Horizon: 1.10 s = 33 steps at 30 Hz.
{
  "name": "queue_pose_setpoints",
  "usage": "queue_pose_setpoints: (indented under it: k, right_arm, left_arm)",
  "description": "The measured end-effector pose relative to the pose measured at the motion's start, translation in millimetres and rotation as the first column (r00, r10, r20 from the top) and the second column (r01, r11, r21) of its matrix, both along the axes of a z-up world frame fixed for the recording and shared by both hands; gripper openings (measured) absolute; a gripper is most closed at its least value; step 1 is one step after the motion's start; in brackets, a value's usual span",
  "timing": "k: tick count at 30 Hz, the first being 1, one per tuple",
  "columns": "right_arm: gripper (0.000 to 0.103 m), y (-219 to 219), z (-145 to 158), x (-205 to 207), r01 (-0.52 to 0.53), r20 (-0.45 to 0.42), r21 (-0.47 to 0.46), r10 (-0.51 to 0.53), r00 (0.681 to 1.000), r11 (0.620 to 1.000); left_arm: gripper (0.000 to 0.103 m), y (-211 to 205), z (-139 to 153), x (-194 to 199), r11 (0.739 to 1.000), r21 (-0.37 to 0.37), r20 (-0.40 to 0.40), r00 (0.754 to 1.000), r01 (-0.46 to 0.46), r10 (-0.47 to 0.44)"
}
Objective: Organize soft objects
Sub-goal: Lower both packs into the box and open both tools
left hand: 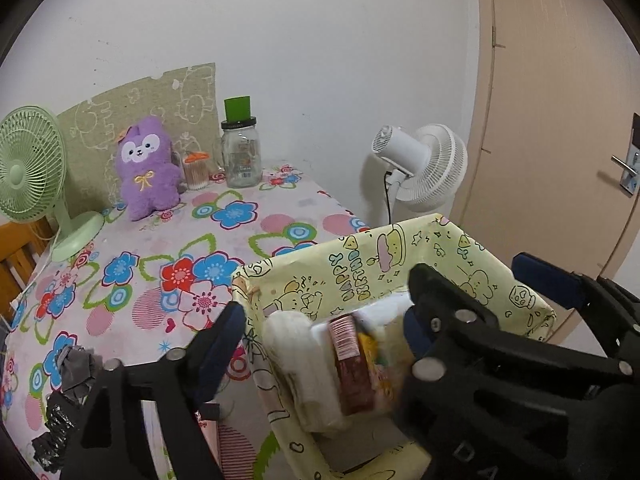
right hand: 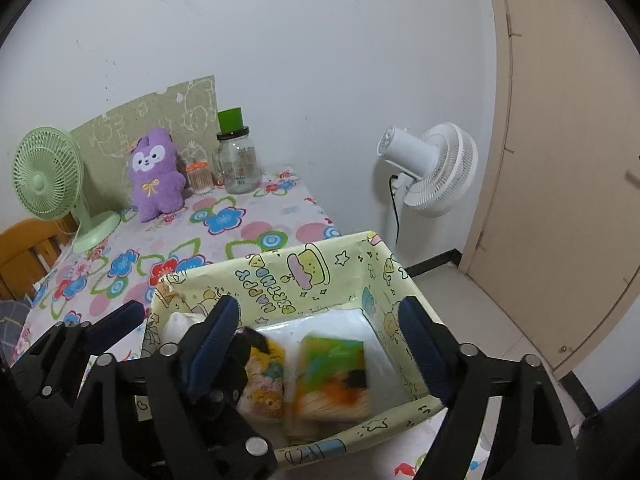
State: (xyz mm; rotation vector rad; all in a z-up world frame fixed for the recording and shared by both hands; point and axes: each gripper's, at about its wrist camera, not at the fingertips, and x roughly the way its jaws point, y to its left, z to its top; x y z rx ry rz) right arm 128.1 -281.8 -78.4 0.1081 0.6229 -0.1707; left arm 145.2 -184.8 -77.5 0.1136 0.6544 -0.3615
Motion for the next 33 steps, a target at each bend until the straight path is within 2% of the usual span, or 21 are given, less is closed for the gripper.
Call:
queue_pose_setpoints:
  k: [2, 8, 25, 33]
  right_arm:
    - [0.086, 1.6, 0.1, -0.5, -0.003, -0.007, -0.003, 0.003, 1.000, 1.000]
    - [0.088, 8.9, 2.9, -2.4, -0.007, -0.007, -0.015, 0.007, 1.000, 1.000]
    - [0.097, 40.2, 21.4, -16.9, -0.023, 0.038, -0.048, 0.024, 0.999, 0.999]
    - [0.097, 57.2, 28.0, -22.6, -0.045, 0.057, -0.045, 0.047, 0.997, 0.998]
  left_arm:
    - [0.095, 0.8, 0.8, -0.9, 1.000, 0.004, 0.008, 1.000, -0.002, 0.002]
    - [0.102, 7.1, 2.9, -3.2, 1.000, 0.008, 0.015, 1.000, -0.008, 0.007]
    - [0.103, 39.8, 17.1, -13.6, 0.998, 0.024, 0.057, 0.997, -0.058, 0.056]
    - [0.103, 57.6, 22.9, -18.6, 0.997, 0.038, 0.073, 0.995, -0.074, 0.071]
